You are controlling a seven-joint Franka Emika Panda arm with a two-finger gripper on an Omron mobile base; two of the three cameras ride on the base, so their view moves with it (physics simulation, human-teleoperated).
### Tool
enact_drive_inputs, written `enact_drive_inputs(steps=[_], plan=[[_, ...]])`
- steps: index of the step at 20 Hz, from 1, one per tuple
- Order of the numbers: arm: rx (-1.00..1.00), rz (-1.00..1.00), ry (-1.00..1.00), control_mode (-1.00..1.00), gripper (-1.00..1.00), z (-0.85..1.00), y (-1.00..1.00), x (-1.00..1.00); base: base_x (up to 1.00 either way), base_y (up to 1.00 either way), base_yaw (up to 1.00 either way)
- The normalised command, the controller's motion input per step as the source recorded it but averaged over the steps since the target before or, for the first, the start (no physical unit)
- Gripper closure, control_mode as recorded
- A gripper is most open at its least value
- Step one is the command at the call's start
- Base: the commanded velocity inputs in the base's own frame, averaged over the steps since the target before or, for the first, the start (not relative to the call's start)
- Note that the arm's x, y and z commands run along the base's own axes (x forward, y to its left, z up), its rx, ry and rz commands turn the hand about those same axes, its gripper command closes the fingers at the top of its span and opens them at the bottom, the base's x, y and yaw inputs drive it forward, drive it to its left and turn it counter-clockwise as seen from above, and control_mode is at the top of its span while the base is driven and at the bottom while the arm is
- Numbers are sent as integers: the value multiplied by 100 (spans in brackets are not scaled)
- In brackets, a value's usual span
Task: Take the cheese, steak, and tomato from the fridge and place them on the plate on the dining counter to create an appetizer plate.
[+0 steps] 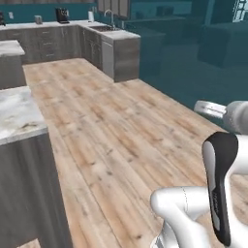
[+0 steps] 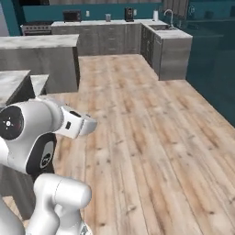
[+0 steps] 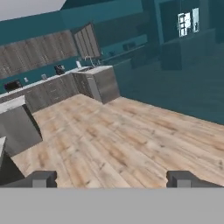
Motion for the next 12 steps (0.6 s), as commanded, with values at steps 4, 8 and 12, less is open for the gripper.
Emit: enact_drive_inputs(steps=[4, 8, 12], plan=[[0, 0, 0, 100, -100, 0, 0, 0, 100, 0, 66], [0, 0, 0, 100, -100, 0, 0, 0, 100, -7, 66], [0, 0, 0, 100, -100, 0, 0, 0, 79, -86, 31]])
